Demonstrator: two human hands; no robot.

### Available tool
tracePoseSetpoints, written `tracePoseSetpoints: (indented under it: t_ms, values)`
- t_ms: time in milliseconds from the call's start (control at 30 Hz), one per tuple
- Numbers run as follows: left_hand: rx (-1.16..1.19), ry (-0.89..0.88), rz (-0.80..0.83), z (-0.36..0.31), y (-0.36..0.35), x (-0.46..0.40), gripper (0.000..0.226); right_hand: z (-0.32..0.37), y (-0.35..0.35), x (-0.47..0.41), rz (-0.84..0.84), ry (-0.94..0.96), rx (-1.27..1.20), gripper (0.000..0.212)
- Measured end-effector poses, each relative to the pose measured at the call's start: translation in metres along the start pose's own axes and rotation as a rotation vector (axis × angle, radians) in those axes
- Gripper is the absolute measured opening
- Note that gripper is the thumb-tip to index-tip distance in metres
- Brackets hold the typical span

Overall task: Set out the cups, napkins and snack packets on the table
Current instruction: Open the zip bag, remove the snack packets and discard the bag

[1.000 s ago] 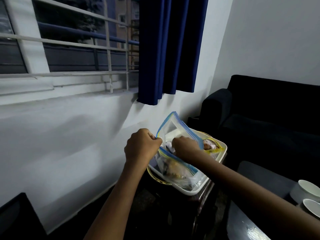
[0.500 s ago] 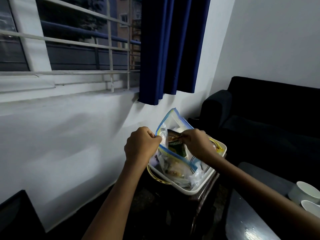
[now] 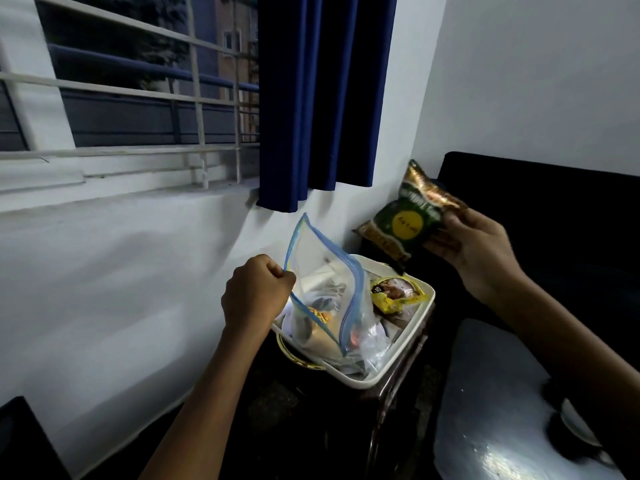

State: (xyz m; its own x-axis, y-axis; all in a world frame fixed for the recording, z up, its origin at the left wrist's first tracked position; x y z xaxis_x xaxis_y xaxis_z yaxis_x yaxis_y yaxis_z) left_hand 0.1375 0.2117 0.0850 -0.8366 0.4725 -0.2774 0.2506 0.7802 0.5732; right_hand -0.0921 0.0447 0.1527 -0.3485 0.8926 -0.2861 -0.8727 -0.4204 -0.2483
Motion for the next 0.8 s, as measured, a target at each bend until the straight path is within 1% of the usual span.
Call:
tracePoseSetpoints:
  t_ms: [100, 233, 400, 467, 533, 567, 633, 667, 733, 800]
  values:
    - [0.006, 0.004, -0.019, 0.001, 0.002, -0.001, 0.012, -0.008, 0.022, -0.013, -0.144, 0.005, 0.072, 0.018]
    - [0.010, -0.005, -0.026, 0.000, 0.001, 0.000, 0.011, -0.049, 0.037, -0.026, -0.227, -0.048, 0.309, 0.017]
    - [0.014, -0.020, -0.026, -0.001, 0.000, 0.001, 0.011, -0.121, 0.038, -0.042, -0.185, -0.199, 0.661, 0.029]
    - [0.016, -0.020, -0.025, -0.001, 0.000, 0.001, 0.010, -0.139, 0.030, -0.044, -0.154, -0.214, 0.840, 0.031]
    - [0.021, -0.022, -0.022, 0.000, 0.000, 0.000, 0.010, -0.150, 0.018, -0.046, -0.095, -0.177, 1.032, 0.033]
    - [0.023, -0.024, -0.018, 0.000, -0.001, 0.000, 0.010, -0.154, 0.013, -0.048, -0.067, -0.153, 1.089, 0.033]
    - [0.023, -0.029, -0.011, 0.000, -0.001, 0.000, 0.011, -0.162, 0.005, -0.049, -0.026, -0.134, 1.118, 0.033]
    - [0.024, -0.027, -0.010, 0.000, -0.002, 0.001, 0.011, -0.165, 0.003, -0.049, -0.016, -0.122, 1.128, 0.036]
    - [0.030, -0.017, -0.011, 0.001, -0.001, 0.001, 0.011, -0.164, 0.001, -0.048, -0.035, -0.079, 1.169, 0.039]
    - [0.036, -0.010, -0.010, 0.001, -0.002, 0.000, 0.012, -0.152, -0.002, -0.044, -0.119, 0.021, 1.193, 0.036]
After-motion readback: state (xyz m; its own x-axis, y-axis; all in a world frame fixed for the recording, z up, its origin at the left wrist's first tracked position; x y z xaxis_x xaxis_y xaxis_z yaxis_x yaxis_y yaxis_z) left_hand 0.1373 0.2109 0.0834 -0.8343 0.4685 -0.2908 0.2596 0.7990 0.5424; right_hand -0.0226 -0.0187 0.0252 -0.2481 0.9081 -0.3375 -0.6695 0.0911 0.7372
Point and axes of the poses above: each hand's wrist, its own x-axis away from the middle knuckle, its own y-axis out of the back of the hand, z = x × y, the point moved 5 cm from there along -x, towards the middle knuckle, and after that the axes turned 2 degrees about -z, right-handed, at the moved point
